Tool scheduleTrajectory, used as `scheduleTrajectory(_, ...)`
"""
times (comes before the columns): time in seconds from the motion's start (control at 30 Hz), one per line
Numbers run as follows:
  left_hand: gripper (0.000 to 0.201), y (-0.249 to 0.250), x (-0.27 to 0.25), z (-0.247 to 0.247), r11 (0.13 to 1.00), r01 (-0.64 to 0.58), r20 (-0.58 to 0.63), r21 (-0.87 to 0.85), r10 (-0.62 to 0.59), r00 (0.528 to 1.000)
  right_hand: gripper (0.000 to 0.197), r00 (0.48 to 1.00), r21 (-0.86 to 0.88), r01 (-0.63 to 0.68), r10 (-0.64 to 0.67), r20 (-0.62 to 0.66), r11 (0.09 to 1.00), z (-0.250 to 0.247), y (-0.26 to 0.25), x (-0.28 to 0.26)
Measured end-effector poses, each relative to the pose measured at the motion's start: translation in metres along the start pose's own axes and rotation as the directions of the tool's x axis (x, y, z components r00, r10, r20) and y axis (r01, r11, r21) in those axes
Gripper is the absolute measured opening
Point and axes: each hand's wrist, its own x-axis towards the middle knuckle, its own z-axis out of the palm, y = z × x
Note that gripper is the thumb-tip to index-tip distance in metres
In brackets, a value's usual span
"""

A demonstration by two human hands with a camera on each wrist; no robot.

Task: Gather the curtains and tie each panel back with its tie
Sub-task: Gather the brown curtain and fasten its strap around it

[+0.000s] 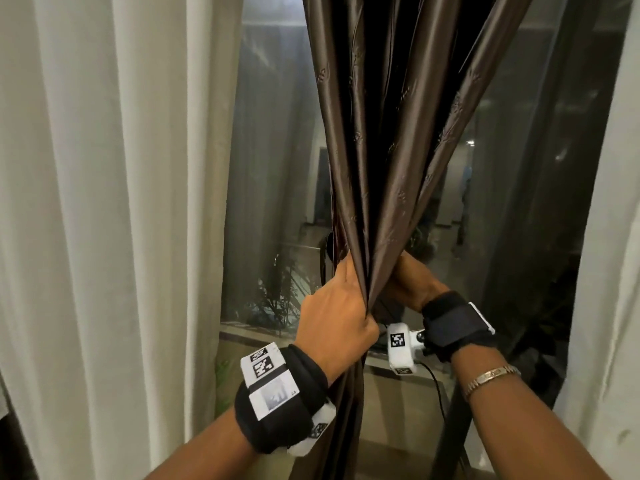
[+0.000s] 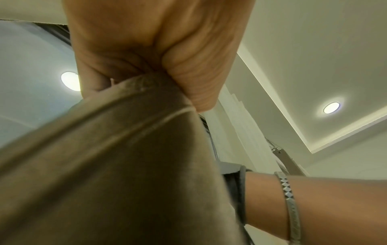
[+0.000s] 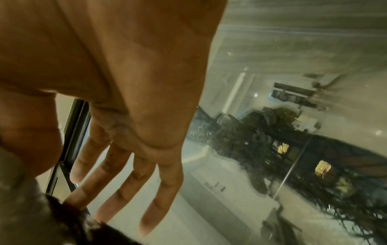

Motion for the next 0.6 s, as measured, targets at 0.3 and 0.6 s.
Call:
scheduleTrajectory(0.3, 0.064, 0.010, -0.025, -0.016, 0.992, -0.089, -0.039, -0.094, 0.085, 0.996, 0.037, 0.975, 0.030, 0.024, -0.030, 0.220, 0.999, 0.017, -0.022, -0.024)
scheduleTrajectory(0.6, 0.044, 0.002, -0.015, -0.011, 0.998, -0.058, -0.371, -0.010, 0.050, 0.927, 0.039, 0.987, -0.206, 0.012, -0.045, -0.156, 0.978, 0.017, -0.017, -0.016)
